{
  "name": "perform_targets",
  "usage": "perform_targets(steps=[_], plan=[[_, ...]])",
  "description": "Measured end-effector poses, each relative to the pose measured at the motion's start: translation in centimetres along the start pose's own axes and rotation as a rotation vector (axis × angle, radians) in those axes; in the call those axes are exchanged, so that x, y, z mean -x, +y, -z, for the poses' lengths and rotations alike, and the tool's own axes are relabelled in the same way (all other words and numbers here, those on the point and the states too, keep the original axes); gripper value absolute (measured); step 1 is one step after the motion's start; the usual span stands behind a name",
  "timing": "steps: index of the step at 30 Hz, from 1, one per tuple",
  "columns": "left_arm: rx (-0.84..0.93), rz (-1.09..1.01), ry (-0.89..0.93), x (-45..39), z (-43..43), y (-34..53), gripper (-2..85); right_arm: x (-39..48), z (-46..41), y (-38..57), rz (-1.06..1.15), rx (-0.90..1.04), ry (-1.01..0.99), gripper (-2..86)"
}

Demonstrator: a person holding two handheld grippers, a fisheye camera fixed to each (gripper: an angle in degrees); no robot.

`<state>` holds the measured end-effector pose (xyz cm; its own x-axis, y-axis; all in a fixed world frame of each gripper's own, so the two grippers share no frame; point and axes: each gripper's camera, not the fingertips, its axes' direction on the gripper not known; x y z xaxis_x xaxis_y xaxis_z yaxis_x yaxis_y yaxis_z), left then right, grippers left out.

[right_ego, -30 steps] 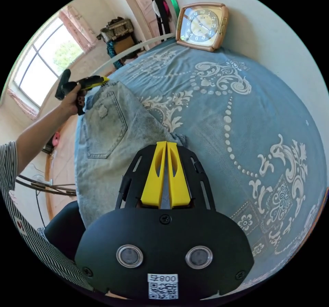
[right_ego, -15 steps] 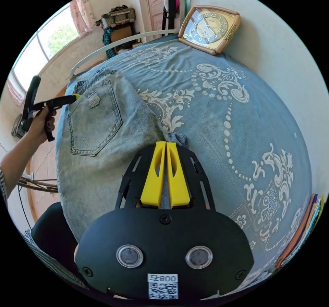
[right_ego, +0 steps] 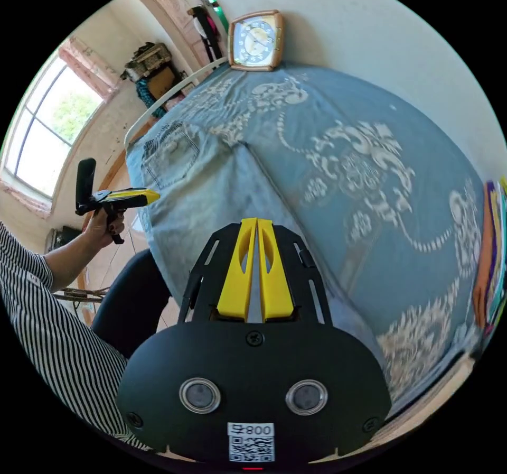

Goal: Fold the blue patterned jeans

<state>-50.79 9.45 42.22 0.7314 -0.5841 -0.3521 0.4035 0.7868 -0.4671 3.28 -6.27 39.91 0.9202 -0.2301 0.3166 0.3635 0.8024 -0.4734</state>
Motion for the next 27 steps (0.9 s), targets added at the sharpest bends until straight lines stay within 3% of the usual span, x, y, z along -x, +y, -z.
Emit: perform_targets(steps=[4,7,10,13,20,23,27], plan=[[0.233,-0.075,-0.025,-4.8,-6.0,-2.2,0.2,-2.4,1.0,9.2,-0.170,0.125,0.134,0.2],[0.241,-0.100,-0.072,-7.3,-7.5,-3.2,0.4,-3.4,0.1,12.6,-0.227,0.171,0.149,0.2],[0.275,-0.128,-0.102,-10.9,-8.6,-5.3,0.8,-4.5,1.1,14.6,-0.276,0.081,0.094,0.2],[0.268,-0.221,-0.038,-16.3,-10.6,-8.2,2.0,-5.1,2.4,15.6,-0.301,0.072,0.061,0.3],[0.298,-0.453,-0.053,-29.1,-19.6,-16.9,6.3,-9.3,10.2,20.6,-0.407,-0.151,0.139,2.2],[0.329,-0.493,-0.136,-32.1,-23.3,-19.4,6.5,-12.5,11.4,23.0,-0.465,-0.121,0.214,5.4],[0.383,-0.489,-0.215,-34.3,-27.3,-20.8,4.2,-15.4,9.9,25.5,-0.490,-0.029,0.143,7.3]])
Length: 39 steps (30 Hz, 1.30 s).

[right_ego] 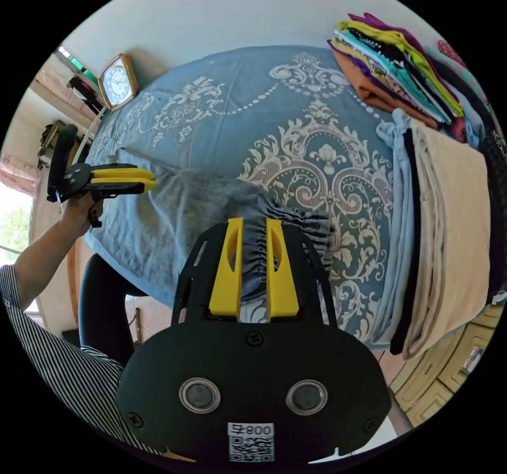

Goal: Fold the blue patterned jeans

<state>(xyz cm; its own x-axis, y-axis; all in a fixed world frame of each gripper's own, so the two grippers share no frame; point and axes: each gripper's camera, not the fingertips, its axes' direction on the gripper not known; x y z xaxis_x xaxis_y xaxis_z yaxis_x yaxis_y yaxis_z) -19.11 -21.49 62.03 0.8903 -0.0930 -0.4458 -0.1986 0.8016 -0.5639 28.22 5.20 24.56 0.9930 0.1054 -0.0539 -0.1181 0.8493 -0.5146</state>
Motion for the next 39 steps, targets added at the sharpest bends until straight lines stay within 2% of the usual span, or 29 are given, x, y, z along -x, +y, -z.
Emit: perform_targets(steps=[4,9,14,18,23,27,31,39], plan=[[-0.030,0.008,-0.017,-2.2,0.4,-2.8,1.2,-0.3,0.3,1.8,0.048,-0.033,0.079,4.9],[-0.123,0.025,-0.060,-4.7,1.6,-5.9,0.4,-2.4,2.5,4.1,0.045,-0.059,0.084,1.5],[-0.056,0.055,-0.080,-6.5,-1.3,-9.6,0.3,-5.3,3.5,6.7,0.014,-0.073,0.054,0.8],[-0.078,0.099,-0.029,-7.1,-1.5,-11.6,0.7,-7.8,2.9,7.8,-0.022,-0.049,0.025,0.8],[-0.157,0.067,0.050,-10.3,-0.7,-14.2,1.7,-11.6,5.3,10.9,-0.103,-0.136,-0.081,0.9],[-0.068,0.039,0.065,-12.7,-3.4,-16.9,1.7,-14.7,6.8,14.5,-0.173,-0.196,-0.123,0.7],[-0.044,0.074,0.087,-13.8,-4.3,-19.7,1.8,-16.7,4.7,17.1,-0.168,-0.107,-0.122,0.5],[-0.115,-0.117,0.263,-19.2,-3.3,-27.1,6.4,-22.7,6.1,22.3,-0.296,-0.179,-0.252,2.3]])
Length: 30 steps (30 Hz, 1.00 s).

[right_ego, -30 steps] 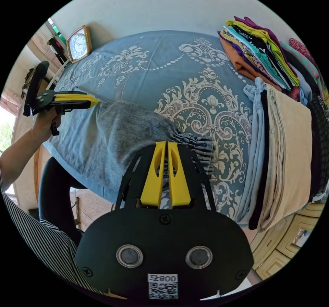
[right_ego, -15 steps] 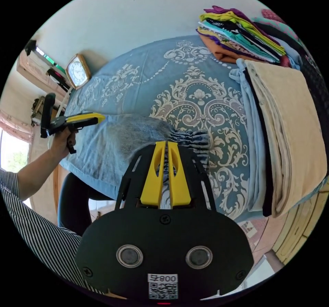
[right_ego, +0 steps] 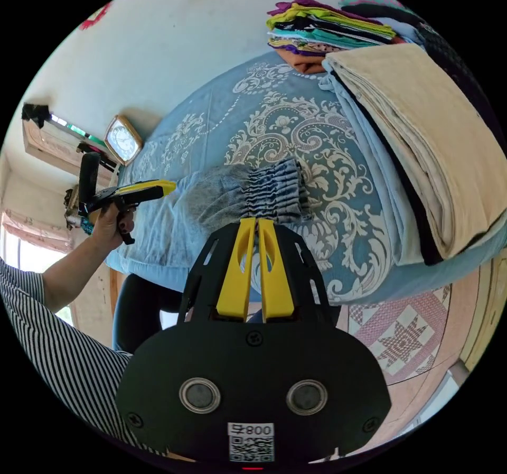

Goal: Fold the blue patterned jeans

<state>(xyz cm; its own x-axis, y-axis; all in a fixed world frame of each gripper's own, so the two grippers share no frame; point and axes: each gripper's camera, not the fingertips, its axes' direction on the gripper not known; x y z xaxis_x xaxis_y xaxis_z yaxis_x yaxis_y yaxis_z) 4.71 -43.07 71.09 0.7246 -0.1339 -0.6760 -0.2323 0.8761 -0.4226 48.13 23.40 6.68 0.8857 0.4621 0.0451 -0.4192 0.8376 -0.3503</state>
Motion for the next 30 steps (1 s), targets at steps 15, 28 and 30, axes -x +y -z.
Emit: perform_targets(steps=[15,28,30], plan=[[0.346,-0.459,0.070,-9.1,-12.8,-19.3,9.7,-12.0,0.7,2.8,-0.209,-0.006,-0.271,7.5],[0.496,-0.596,0.119,-12.4,-19.2,-27.4,8.8,-18.3,0.1,3.9,-0.281,-0.024,-0.384,6.8],[0.520,-0.596,0.147,-12.9,-20.1,-28.0,7.7,-19.1,0.0,4.1,-0.286,-0.028,-0.408,6.6]])
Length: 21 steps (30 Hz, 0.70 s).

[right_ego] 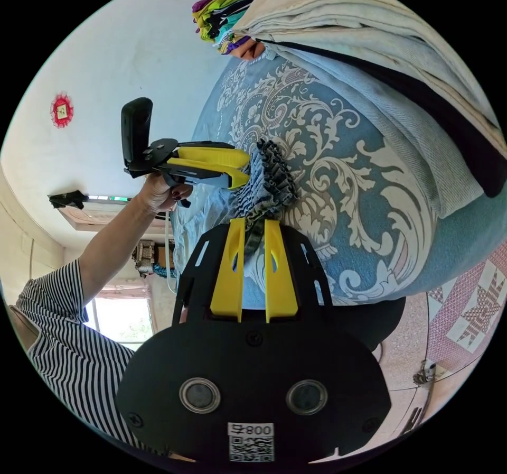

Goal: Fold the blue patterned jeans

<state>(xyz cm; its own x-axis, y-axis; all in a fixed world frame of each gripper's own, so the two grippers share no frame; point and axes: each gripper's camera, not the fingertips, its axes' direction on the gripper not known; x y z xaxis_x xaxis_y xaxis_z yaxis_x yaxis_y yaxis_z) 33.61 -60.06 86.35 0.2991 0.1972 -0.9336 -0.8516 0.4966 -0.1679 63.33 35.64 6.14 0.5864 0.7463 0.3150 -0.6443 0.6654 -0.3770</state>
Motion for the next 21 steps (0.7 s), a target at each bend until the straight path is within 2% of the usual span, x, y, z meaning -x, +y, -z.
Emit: perform_targets(steps=[9,21], plan=[[0.015,0.050,0.065,1.6,0.2,-3.8,3.6,-3.1,1.0,-0.1,-0.026,-0.007,-0.094,3.5],[-0.021,0.074,0.077,1.5,1.4,-6.8,2.2,-4.3,2.9,1.0,0.003,-0.083,-0.109,2.4]])
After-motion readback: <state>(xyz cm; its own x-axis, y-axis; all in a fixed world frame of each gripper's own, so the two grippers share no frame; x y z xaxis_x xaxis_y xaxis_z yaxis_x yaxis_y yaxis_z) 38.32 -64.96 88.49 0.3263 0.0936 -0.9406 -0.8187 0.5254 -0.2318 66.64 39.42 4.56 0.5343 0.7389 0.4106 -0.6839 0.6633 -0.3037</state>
